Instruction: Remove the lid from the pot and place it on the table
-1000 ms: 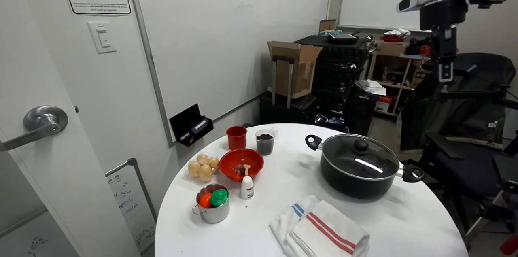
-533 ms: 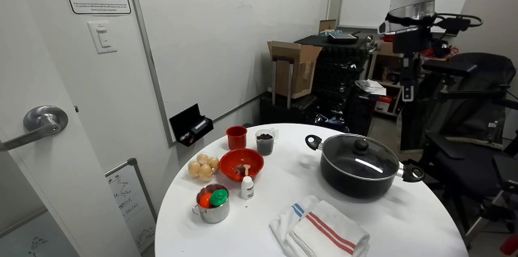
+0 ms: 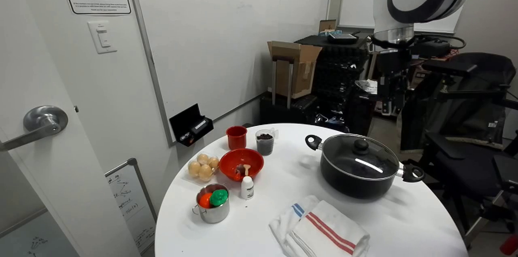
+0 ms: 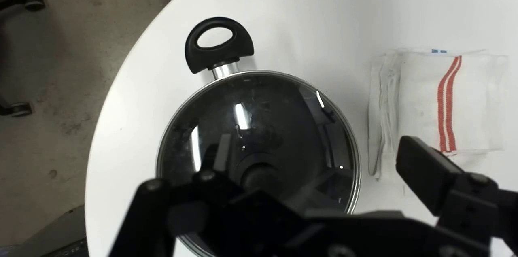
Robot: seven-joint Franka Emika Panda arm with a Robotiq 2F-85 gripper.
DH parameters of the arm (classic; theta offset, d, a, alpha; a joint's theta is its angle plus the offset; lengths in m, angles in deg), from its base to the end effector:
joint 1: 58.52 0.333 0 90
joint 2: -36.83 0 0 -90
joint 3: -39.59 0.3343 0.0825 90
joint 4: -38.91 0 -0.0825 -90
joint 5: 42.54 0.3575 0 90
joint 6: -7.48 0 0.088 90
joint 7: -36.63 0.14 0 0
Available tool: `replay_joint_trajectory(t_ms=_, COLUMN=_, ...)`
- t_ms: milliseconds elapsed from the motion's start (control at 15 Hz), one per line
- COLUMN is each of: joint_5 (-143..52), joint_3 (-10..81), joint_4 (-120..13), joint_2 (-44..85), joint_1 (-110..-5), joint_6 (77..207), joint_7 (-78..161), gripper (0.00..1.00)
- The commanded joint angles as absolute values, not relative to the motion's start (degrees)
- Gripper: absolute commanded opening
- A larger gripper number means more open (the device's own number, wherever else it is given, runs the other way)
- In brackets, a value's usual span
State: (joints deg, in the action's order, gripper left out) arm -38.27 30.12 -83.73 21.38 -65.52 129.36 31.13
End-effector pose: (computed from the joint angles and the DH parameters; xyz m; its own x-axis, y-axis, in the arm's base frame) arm 0.4950 -0.1407 0.2651 0.9355 -0.2243 -0.2729 -0.2420 -0.9697 -0.0325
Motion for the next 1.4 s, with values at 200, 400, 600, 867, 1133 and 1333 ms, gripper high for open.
replay_joint_trajectory(t_ms=200, joint_5=-35.0, joint_3=32.0, joint_4=-77.9, joint_2=12.8, joint_1=-67.1, joint_6=131.1, joint_7=34.7, gripper=1.0)
replay_joint_trajectory(t_ms=400, joint_5=-34.6, joint_3=32.0, joint_4=-75.9, joint_2=9.6, joint_1=-67.4, joint_6=131.8, joint_7=36.7, gripper=1.0)
replay_joint_trajectory(t_ms=600, joint_5=-34.5, joint_3=31.8, joint_4=-74.2, joint_2=6.9, joint_1=-67.7, joint_6=133.0, joint_7=38.8, gripper=1.0)
replay_joint_trajectory(t_ms=867, joint_5=-34.6, joint_3=31.6, joint_4=-72.1, joint_2=3.7, joint_1=-68.2, joint_6=135.0, joint_7=41.1, gripper=1.0)
replay_joint_trajectory(t_ms=1133, joint_5=-34.7, joint_3=31.5, joint_4=-69.8, joint_2=0.8, joint_1=-68.3, joint_6=136.4, joint_7=43.2, gripper=1.0)
replay_joint_trajectory(t_ms=1333, joint_5=-34.6, joint_3=31.6, joint_4=-68.2, joint_2=-1.2, joint_1=-68.4, joint_6=136.8, joint_7=44.3, gripper=1.0)
